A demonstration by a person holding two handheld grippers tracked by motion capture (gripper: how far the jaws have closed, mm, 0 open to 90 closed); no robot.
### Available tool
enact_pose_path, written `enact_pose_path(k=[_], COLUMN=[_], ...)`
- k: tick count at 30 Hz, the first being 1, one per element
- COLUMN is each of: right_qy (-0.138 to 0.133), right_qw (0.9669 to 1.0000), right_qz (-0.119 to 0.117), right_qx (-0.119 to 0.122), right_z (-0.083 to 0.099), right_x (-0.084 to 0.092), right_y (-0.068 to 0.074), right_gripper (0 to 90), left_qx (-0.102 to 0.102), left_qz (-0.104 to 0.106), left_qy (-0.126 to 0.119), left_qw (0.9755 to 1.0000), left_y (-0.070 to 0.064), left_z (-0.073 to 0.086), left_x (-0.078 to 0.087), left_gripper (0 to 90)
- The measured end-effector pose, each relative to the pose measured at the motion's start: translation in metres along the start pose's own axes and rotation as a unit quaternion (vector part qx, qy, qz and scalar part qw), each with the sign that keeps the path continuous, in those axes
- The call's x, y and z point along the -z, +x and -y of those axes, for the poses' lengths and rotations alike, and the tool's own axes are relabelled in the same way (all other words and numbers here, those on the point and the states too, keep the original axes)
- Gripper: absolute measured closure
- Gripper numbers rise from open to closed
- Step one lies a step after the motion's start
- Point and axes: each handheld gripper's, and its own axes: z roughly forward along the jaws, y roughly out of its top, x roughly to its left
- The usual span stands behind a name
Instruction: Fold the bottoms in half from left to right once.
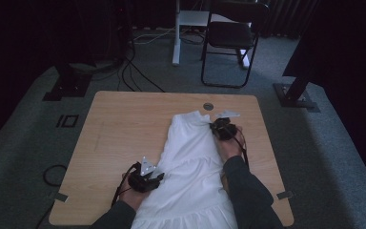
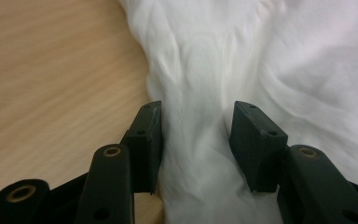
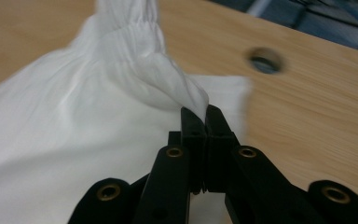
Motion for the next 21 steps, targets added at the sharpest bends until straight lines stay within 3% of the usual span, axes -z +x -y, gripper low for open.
enact_pose_path(k=[1,2,3,5,8,9,11,12,15,16,17,18,19,20,21], right_qy=[0.013,0.022,0.022,0.054,0.066,0.058,0.064,0.066,0.067,0.065,0.065,0.066,0.066,0.066,0.065], right_qw=[0.9992,0.9985,0.9985,0.9969,0.9959,0.9959,0.9962,0.9966,0.9967,0.9965,0.9965,0.9965,0.9965,0.9965,0.9966], right_qz=[-0.004,-0.004,-0.004,0.007,0.008,0.005,0.008,0.013,0.018,0.018,0.018,0.019,0.019,0.018,0.017], right_qx=[-0.038,-0.050,-0.050,-0.056,-0.062,-0.069,-0.059,-0.048,-0.044,-0.050,-0.050,-0.049,-0.049,-0.048,-0.048], right_z=[0.006,0.011,0.011,0.030,0.039,0.043,0.042,0.042,0.041,0.041,0.041,0.041,0.041,0.041,0.041], right_x=[-0.005,-0.010,-0.010,-0.028,-0.038,-0.040,-0.039,-0.040,-0.040,-0.040,-0.040,-0.040,-0.040,-0.040,-0.040], right_y=[-0.018,-0.023,-0.023,-0.026,-0.026,-0.026,-0.025,-0.024,-0.023,-0.023,-0.023,-0.022,-0.022,-0.022,-0.022], right_gripper=[88.3,87.4,87.4,83.3,77.7,76.9,75.4,74.3,74.6,74.7,74.7,74.8,74.8,75.1,75.6], left_qx=[0.000,0.000,-0.005,-0.005,-0.006,-0.009,-0.011,-0.008,-0.010,-0.007,-0.007,-0.008,-0.008,-0.010,-0.004], left_qz=[0.004,0.006,0.005,0.005,0.004,0.001,0.001,0.001,-0.009,-0.003,-0.003,-0.008,-0.008,-0.009,-0.009], left_qy=[0.001,-0.002,-0.003,-0.001,0.001,0.000,-0.009,-0.018,-0.042,-0.044,-0.044,-0.043,-0.043,-0.036,-0.021], left_qw=[1.0000,1.0000,1.0000,1.0000,1.0000,1.0000,0.9999,0.9998,0.9990,0.9990,0.9990,0.9990,0.9990,0.9993,0.9997], left_y=[-0.001,-0.002,-0.003,-0.004,-0.003,-0.003,0.001,0.004,0.015,0.024,0.024,0.031,0.031,0.033,0.036], left_z=[0.000,0.000,0.000,-0.001,-0.001,-0.003,-0.009,-0.015,-0.041,-0.063,-0.063,-0.084,-0.084,-0.093,-0.107], left_x=[0.000,-0.001,-0.002,-0.002,-0.001,0.000,0.004,0.007,0.009,0.000,0.000,-0.016,-0.016,-0.026,-0.051], left_gripper=[54.2,54.2,54.2,54.1,52.0,48.2,47.0,46.4,45.3,45.0,44.9,45.0,44.9,45.0,45.2])
